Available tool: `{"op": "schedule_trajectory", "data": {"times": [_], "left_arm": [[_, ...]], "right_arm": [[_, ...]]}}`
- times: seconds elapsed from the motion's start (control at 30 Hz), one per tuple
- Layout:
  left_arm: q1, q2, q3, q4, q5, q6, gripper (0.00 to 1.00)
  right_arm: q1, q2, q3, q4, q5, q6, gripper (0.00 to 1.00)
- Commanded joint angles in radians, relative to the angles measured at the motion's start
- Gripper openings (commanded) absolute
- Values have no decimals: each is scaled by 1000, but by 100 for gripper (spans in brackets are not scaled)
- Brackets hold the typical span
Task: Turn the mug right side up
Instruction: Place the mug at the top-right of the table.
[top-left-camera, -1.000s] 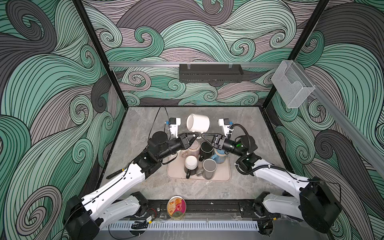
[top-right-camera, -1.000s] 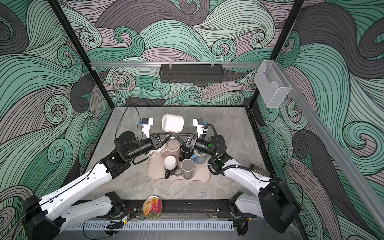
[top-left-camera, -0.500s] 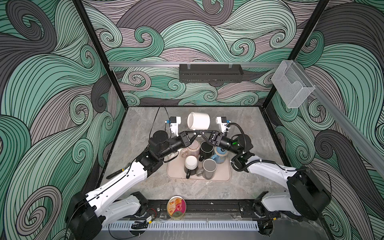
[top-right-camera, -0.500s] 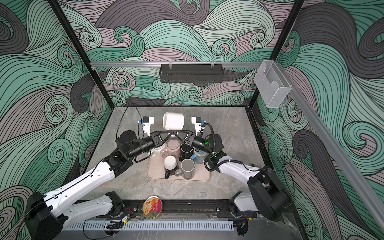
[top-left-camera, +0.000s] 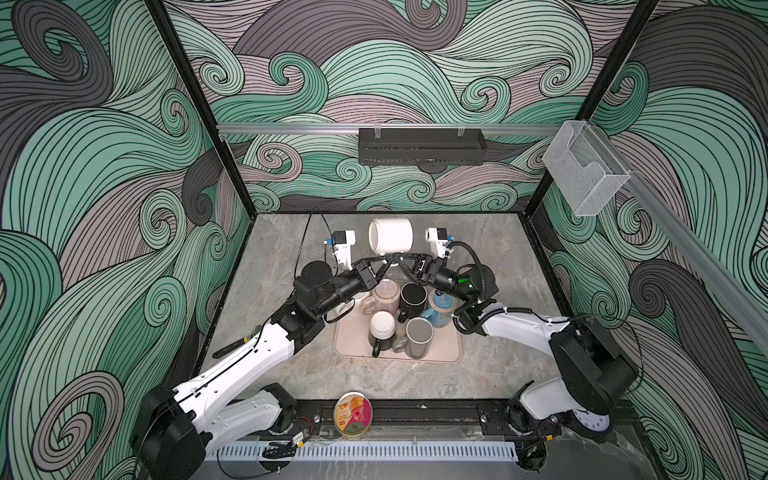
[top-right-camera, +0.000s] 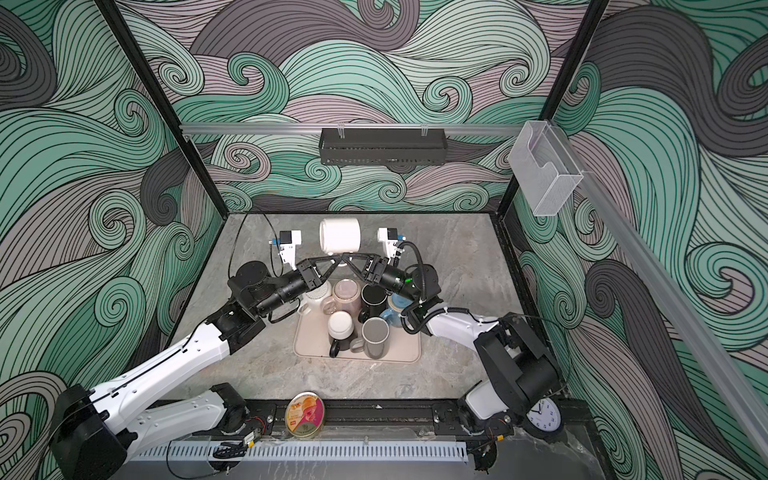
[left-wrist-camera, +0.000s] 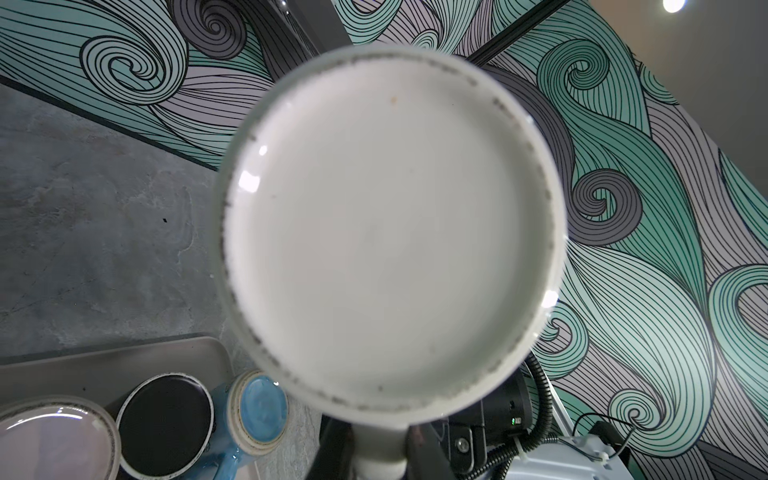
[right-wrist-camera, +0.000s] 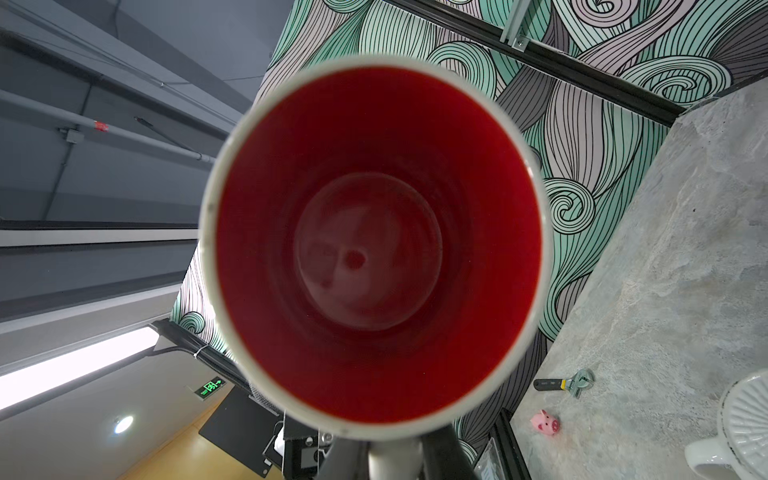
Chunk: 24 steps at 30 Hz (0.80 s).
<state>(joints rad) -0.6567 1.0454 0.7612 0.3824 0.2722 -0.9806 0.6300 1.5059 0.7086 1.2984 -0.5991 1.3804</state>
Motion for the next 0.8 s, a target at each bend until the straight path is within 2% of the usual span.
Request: {"op": "schedule_trajectory", "data": {"times": [0.0, 0.07, 0.1, 0.17, 0.2, 0.27, 0.43, 0.53, 0.63, 0.77], "left_arm": [[-10, 4, -4, 0, 75, 9, 0], [-9, 2, 9, -59, 48, 44, 0], [-9, 0, 28, -120, 27, 74, 23], [-9, -17, 74, -290, -58, 130, 82], [-9, -31, 100, -382, -112, 164, 98], [-9, -67, 121, -493, -224, 209, 99], [-8, -181, 36, -475, -409, 291, 99], [-7, -208, 32, -544, -520, 322, 99], [-7, -188, 87, -714, -653, 333, 99], [-8, -96, 206, -904, -677, 462, 98]], "right_arm": [[11, -26, 52, 34, 6, -34, 0], [12, -42, 55, -27, 2, -68, 0], [11, -52, 54, -53, 4, -84, 0], [12, -67, 55, -102, 10, -115, 0], [11, -74, 58, -131, 11, -130, 0], [11, -86, 60, -169, 15, -162, 0], [10, -99, 75, -272, 19, -214, 0], [9, -109, 91, -369, 30, -258, 0], [4, -154, 136, -587, 60, -368, 0], [-13, -216, 273, -1043, 172, -583, 0]]}}
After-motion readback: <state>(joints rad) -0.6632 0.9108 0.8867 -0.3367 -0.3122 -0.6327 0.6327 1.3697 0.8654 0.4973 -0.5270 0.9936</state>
